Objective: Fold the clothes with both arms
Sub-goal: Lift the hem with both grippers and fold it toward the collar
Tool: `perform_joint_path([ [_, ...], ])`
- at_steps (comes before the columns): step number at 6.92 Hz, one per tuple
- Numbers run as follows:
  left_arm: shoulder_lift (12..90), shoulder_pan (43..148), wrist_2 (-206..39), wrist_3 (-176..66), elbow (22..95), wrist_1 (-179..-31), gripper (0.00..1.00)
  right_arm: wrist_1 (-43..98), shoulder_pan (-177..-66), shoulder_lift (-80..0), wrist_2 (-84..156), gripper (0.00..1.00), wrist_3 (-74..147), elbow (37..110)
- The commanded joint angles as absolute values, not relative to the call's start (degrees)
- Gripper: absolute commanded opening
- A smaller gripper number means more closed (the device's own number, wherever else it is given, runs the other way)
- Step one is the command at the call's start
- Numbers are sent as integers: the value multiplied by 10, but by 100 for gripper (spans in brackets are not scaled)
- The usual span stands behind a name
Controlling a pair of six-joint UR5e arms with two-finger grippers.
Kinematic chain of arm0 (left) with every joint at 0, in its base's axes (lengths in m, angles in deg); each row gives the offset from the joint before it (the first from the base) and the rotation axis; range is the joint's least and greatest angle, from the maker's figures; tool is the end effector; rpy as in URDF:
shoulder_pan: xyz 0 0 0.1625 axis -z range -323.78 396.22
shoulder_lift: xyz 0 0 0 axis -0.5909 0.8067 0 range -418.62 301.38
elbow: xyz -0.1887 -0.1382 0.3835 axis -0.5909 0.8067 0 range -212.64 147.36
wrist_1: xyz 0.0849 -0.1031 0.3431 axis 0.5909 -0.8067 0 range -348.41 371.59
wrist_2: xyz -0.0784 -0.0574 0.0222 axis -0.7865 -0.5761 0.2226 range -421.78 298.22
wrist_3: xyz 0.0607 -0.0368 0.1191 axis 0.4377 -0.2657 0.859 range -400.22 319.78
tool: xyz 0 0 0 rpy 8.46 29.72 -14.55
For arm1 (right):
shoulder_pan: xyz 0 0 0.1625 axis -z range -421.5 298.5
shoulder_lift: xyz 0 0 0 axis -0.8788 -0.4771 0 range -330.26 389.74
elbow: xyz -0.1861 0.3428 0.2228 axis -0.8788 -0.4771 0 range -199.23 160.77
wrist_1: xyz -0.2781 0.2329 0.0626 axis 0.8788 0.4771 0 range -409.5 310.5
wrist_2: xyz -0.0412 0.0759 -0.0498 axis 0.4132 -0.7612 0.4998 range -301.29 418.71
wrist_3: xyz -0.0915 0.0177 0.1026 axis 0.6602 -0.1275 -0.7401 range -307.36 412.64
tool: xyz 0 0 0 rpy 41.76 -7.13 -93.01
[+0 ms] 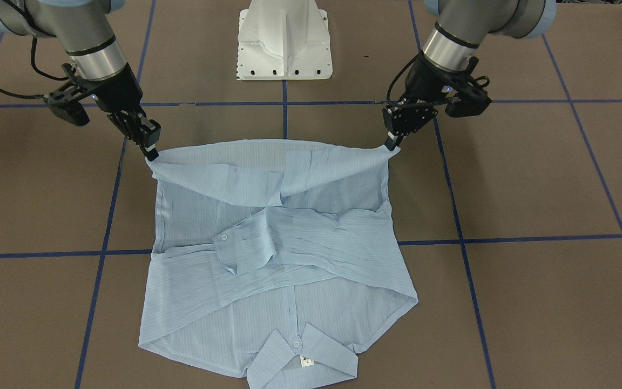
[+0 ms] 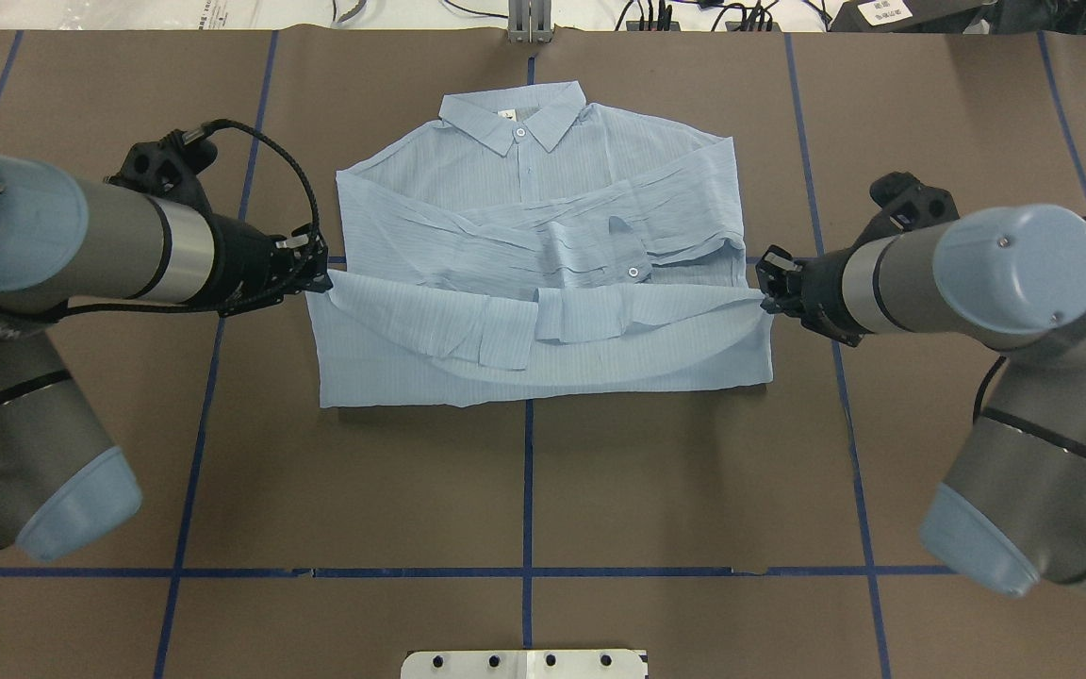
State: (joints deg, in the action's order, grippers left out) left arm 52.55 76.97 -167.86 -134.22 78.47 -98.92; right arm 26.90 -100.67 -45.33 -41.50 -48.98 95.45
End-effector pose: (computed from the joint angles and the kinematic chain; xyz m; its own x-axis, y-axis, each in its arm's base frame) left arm 0.3776 -0.4506 0.3227 0.3148 -0.3595 -0.8784 0.4634 0.8659 -0.1884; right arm -0.3571 -0.4311 0.3797 0.3520 0.5422 0.7630 -0.5946 0.7591 -0.2652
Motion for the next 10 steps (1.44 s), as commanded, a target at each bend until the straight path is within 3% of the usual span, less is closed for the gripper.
perform_joint_path([
  [1,580,809,-1679,-1330,702,-994,0,276,-1068,-382,-433,0,-453,864],
  [3,615,829,-1678,-1331,635,-1017,0,275,-1088,-346,-439,0,-419,810],
  [6,648,841,-1675,-1309,462,-1147,0,271,-1089,-270,-435,0,-401,675],
  [8,673,846,-1674,-1308,412,-1161,0,249,-1096,-214,-428,0,-398,583],
  [10,681,846,-1674,-1308,381,-1194,0,185,-1096,-213,-420,0,-398,531],
])
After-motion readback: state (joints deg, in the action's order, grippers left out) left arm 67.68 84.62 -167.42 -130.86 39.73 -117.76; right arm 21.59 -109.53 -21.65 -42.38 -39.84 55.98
